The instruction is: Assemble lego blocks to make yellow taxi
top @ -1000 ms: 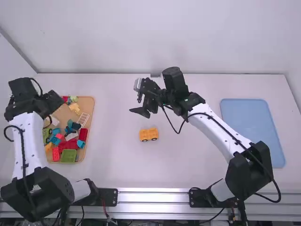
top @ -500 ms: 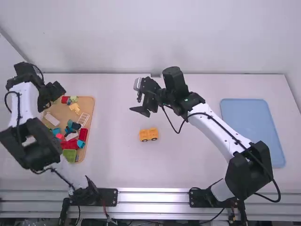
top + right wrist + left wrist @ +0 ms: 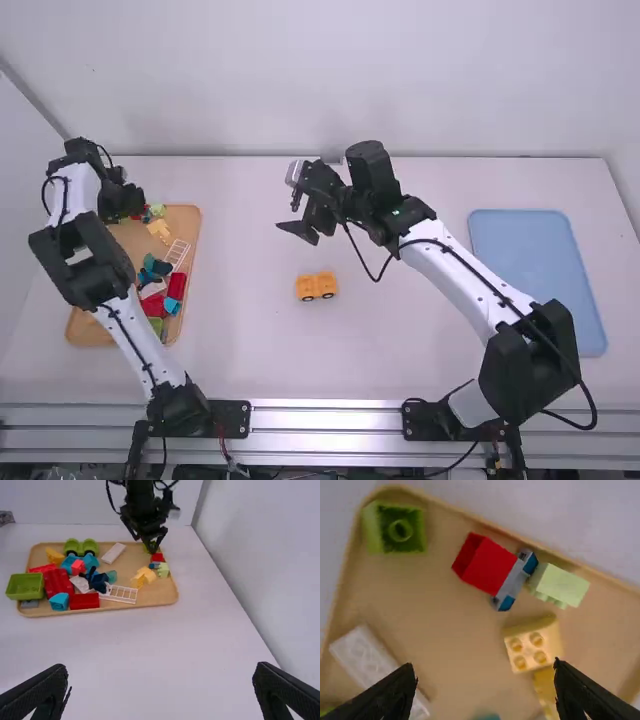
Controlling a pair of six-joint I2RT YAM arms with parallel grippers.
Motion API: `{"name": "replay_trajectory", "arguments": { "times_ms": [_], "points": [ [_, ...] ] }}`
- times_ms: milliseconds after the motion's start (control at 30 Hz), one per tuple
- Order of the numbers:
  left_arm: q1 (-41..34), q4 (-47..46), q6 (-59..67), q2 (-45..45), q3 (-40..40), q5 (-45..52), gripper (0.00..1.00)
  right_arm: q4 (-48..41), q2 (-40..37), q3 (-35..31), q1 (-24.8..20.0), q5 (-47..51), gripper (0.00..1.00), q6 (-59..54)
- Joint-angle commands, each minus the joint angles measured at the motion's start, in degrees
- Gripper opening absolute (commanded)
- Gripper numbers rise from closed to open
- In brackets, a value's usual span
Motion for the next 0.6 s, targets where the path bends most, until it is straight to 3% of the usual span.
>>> {"name": "replay_trajectory", "arguments": {
  "times_ms": [0, 133, 567],
  "points": [
    [-0.7, 0.68, 18.82, 2.34, 0.87, 3.06, 0.75, -0.07, 0.74, 1.57, -0.17, 0.04, 0.98, 0.52],
    [-1.05, 0.79, 31.54, 2.8, 0.28, 5.68, 0.71, 0.07, 0.74, 1.57, -0.15, 0.02, 0.98, 0.55],
    [-2.03, 7.34, 50.05, 2.8, -6.56, 5.77, 0.55, 0.85, 0.74, 1.57, -0.13, 2.51, 0.99, 4.68]
  ]
}}
